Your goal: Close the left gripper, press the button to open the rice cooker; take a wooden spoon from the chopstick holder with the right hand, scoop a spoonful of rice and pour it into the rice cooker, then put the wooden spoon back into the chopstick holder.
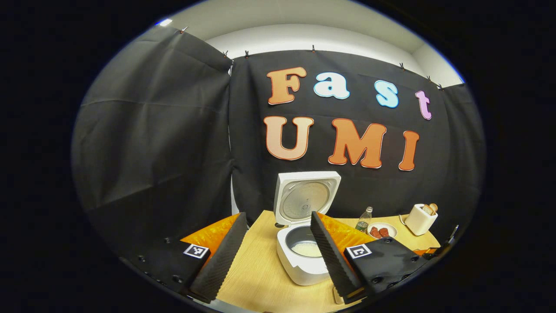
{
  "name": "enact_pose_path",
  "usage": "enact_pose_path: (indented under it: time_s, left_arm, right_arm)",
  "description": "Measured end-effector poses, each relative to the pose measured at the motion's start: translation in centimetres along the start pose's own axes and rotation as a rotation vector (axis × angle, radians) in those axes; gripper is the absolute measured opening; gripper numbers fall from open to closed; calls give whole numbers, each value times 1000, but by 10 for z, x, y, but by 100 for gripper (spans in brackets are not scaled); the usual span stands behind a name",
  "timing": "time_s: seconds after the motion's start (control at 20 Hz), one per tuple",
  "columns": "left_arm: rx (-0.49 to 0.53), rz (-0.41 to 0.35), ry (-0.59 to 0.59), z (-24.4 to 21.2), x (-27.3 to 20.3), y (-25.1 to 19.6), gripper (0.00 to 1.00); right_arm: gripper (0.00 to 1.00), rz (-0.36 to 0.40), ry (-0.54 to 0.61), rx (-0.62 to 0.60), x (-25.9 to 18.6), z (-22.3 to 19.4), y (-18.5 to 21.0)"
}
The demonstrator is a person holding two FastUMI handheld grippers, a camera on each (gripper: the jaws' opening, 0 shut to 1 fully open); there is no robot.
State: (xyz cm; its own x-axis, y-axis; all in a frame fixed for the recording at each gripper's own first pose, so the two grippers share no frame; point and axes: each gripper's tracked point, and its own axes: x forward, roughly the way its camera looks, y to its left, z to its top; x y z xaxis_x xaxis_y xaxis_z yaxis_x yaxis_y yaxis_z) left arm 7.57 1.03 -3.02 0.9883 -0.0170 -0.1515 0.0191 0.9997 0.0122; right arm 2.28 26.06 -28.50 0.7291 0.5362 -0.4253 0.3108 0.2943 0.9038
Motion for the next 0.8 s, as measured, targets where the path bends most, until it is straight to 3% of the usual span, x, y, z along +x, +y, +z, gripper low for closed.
enact_pose_path:
  time_s: [0.3,0.8]
  left_arm:
    - [-8,4,-15,4,13,4,100]
    - [-10,-9,-14,3,33,4,100]
  right_arm:
    - [3,82,28,105,-5,6,42]
    - [3,181,53,113,34,6,122]
